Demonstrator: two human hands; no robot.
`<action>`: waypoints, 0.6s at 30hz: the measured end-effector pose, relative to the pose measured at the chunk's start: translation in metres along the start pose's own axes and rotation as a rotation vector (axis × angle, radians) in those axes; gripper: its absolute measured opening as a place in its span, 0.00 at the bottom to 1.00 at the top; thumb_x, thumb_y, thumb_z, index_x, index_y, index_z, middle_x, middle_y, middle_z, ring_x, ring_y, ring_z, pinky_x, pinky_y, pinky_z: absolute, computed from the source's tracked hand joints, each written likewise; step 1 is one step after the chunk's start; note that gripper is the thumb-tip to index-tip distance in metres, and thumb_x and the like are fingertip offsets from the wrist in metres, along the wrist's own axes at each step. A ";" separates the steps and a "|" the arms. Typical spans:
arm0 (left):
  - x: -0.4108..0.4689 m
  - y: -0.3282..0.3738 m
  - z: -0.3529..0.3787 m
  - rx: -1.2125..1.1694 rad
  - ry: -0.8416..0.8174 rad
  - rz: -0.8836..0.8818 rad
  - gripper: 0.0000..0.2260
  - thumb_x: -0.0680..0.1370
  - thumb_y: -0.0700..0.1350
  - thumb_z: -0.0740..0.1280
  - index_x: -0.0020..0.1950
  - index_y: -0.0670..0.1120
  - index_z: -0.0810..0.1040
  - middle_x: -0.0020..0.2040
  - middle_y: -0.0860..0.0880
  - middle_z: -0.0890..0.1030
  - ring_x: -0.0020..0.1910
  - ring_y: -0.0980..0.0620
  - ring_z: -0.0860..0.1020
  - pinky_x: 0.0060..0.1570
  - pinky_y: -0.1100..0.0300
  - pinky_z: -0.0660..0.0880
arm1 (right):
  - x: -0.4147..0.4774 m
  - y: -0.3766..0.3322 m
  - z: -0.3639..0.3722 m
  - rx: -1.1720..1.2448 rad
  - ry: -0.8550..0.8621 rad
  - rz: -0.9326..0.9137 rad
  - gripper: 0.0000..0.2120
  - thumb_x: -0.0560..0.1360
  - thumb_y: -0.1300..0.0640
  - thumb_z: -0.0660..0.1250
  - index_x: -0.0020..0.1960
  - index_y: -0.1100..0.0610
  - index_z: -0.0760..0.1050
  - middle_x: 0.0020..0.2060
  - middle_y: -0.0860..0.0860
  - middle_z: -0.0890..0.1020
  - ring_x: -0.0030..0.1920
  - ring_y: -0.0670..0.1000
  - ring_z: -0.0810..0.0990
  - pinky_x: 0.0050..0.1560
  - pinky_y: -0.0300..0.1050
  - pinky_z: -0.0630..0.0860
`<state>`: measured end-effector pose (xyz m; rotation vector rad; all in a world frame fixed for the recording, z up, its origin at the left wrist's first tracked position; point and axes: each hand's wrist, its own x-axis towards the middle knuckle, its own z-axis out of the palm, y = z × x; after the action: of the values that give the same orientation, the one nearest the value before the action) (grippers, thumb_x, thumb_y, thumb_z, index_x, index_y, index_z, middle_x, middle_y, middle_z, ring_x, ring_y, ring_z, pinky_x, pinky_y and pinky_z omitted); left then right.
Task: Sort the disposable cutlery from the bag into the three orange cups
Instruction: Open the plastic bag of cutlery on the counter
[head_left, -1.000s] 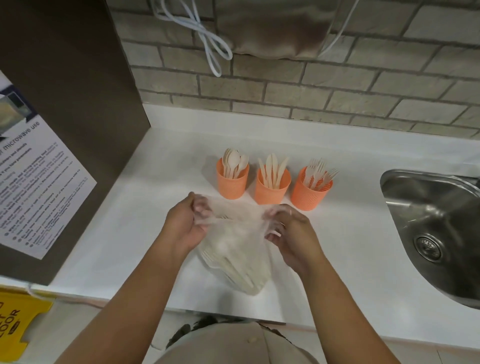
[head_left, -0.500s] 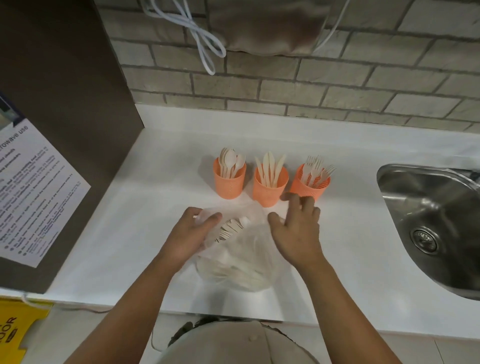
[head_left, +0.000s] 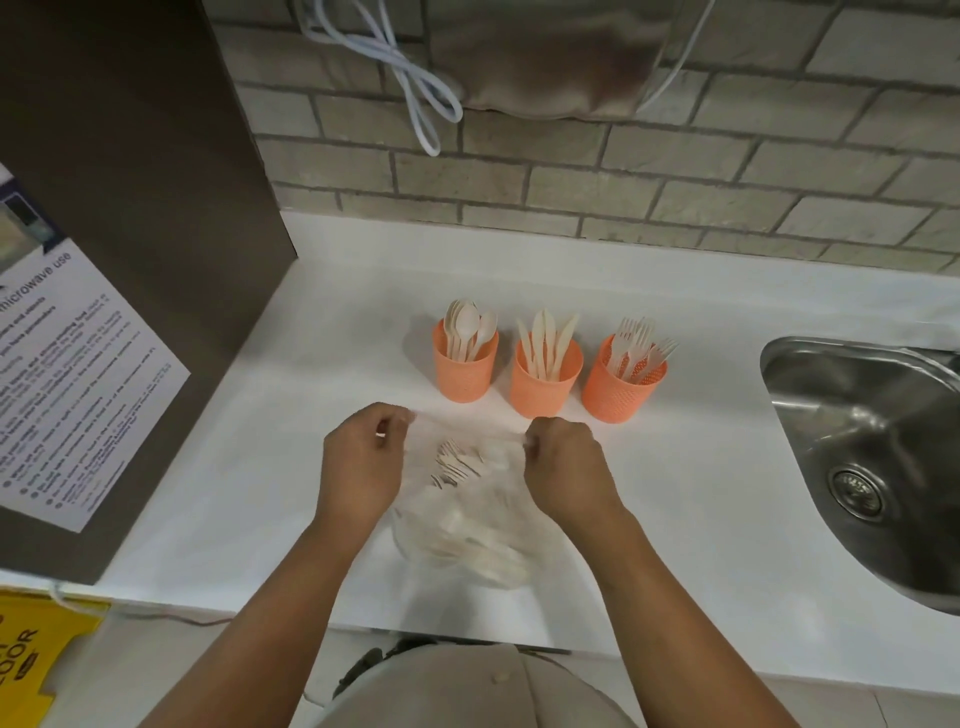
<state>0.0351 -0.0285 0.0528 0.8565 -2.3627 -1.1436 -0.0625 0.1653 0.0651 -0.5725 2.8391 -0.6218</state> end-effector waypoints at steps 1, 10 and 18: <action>-0.001 0.003 -0.001 -0.142 0.013 -0.094 0.09 0.83 0.41 0.65 0.52 0.49 0.85 0.44 0.55 0.85 0.40 0.57 0.82 0.46 0.61 0.78 | 0.000 0.003 0.000 0.168 0.047 0.028 0.07 0.78 0.64 0.63 0.46 0.59 0.80 0.43 0.53 0.84 0.41 0.54 0.79 0.38 0.41 0.72; 0.019 -0.002 -0.001 -1.497 -0.303 -1.141 0.04 0.81 0.33 0.65 0.49 0.41 0.76 0.32 0.49 0.73 0.28 0.56 0.73 0.25 0.66 0.73 | -0.002 0.025 -0.002 2.042 -0.348 0.670 0.07 0.75 0.71 0.66 0.51 0.64 0.79 0.37 0.55 0.81 0.40 0.50 0.81 0.58 0.48 0.75; 0.027 -0.019 0.010 -1.057 -0.539 -0.933 0.03 0.83 0.40 0.65 0.51 0.43 0.78 0.34 0.48 0.79 0.25 0.53 0.74 0.28 0.61 0.74 | -0.002 0.052 0.028 1.864 -0.472 0.672 0.06 0.68 0.63 0.69 0.45 0.58 0.78 0.39 0.54 0.79 0.38 0.55 0.79 0.43 0.46 0.77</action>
<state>0.0158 -0.0501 0.0339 1.2960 -1.1178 -2.8561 -0.0710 0.1989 0.0174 0.4852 0.9281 -1.9594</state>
